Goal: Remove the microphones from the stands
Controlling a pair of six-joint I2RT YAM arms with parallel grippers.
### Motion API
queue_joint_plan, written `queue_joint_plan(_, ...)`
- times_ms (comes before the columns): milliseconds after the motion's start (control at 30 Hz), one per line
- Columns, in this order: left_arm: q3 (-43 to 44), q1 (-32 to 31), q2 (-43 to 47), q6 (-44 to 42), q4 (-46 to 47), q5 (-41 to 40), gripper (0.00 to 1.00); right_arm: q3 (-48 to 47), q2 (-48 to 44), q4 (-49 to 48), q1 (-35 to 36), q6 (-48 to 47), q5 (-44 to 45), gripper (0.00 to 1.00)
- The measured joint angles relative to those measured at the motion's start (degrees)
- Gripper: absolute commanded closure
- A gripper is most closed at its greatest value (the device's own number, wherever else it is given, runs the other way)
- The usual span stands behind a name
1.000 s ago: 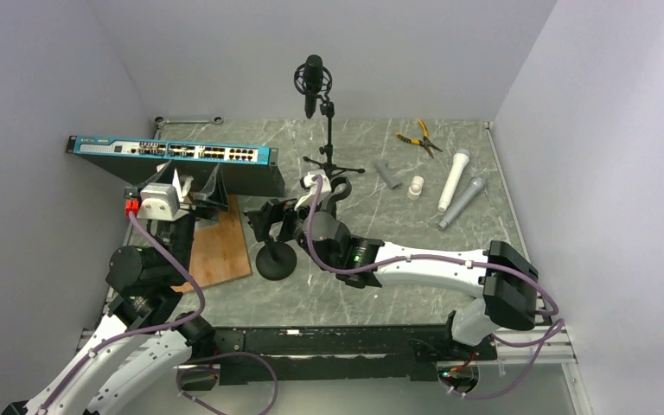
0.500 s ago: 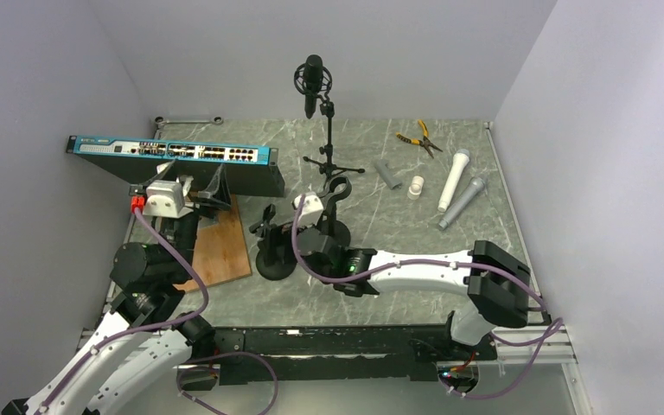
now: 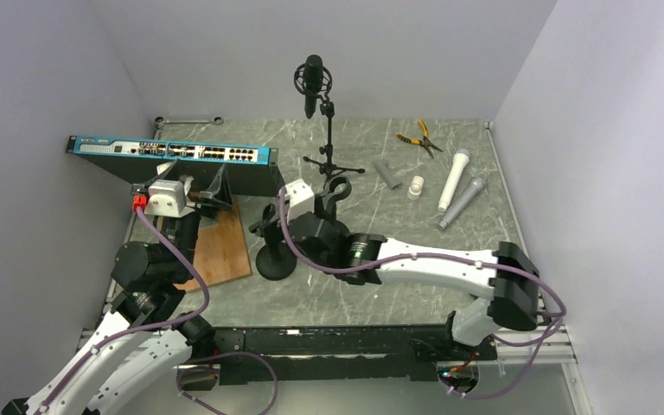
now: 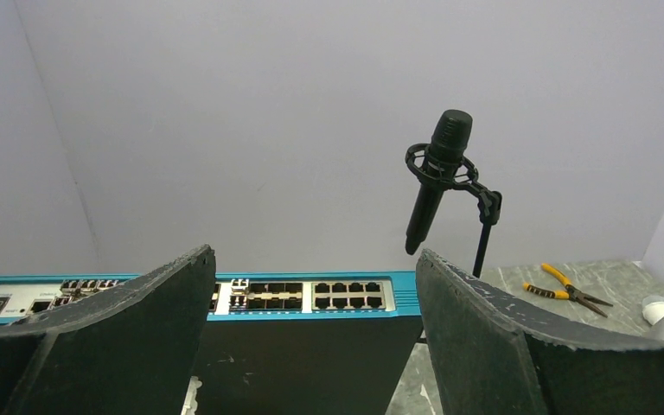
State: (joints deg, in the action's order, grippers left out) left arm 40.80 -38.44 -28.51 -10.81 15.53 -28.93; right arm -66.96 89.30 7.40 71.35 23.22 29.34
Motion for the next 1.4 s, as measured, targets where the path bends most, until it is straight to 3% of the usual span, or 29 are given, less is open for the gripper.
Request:
queue_joint_plan(300, 0.00, 0.00, 0.00, 0.17, -0.20, 0.63, 0.11, -6.64, -10.75, -0.44, -0.46, -10.01, 4.48, 0.00)
queue_joint_plan(600, 0.07, 0.00, -0.22, 0.94, -0.44, 1.09, 0.11, -13.22, -9.03, -1.49, -9.66, -20.85, 8.09, 0.00)
queue_joint_plan(900, 0.15, 0.00, -1.36, 1.66, -1.25, 2.14, 0.11, -24.76, 0.55, -2.47, -23.93, -23.82, 3.02, 0.00)
queue_joint_plan(1400, 0.17, 0.00, -6.91, 3.26, -1.79, 4.07, 0.11, -51.93, 23.28, 0.24, -34.14, -24.13, -8.68, 0.00)
